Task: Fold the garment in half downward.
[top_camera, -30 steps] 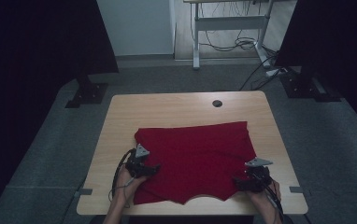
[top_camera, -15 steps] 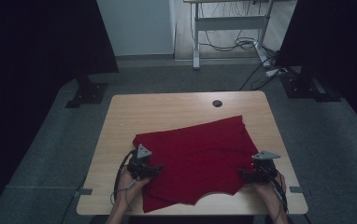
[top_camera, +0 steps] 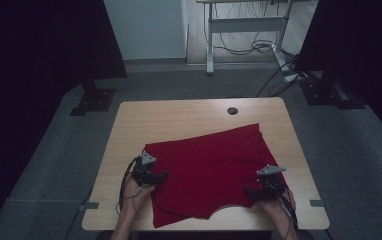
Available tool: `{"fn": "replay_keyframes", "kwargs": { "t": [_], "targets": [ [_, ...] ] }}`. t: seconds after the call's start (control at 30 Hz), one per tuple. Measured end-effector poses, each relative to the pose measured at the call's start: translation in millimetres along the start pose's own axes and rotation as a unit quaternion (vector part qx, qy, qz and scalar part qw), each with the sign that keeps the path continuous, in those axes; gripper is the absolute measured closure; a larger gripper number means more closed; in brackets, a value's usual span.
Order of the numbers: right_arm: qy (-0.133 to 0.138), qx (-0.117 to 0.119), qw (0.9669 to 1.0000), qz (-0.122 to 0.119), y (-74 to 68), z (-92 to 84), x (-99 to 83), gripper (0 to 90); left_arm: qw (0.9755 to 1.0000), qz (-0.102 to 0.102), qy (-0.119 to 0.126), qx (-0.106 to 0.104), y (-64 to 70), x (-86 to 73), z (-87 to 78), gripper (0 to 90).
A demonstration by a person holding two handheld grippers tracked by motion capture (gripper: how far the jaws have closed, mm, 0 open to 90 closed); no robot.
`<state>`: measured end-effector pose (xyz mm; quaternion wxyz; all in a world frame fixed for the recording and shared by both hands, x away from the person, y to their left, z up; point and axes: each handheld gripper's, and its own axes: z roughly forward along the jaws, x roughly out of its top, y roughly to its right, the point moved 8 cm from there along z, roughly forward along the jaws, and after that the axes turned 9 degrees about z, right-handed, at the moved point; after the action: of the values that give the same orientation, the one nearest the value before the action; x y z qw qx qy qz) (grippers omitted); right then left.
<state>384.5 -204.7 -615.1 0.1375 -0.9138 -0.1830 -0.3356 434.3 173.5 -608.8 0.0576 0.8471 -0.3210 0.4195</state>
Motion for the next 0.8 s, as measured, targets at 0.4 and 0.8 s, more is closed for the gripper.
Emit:
{"fn": "replay_keyframes", "kwargs": {
  "t": [0.4,0.8],
  "targets": [
    [0.025,0.015,0.9995,-0.011,22.9,14.5,19.5,10.5,1.0000,-0.004,0.008,-0.003,8.7,-0.6,-0.9,17.8],
    [0.025,0.012,0.9996,0.004,23.5,10.4,17.4,9.0,0.9995,0.001,0.021,-0.025,6.1,-1.8,-16.1,20.7]
  ]
}}
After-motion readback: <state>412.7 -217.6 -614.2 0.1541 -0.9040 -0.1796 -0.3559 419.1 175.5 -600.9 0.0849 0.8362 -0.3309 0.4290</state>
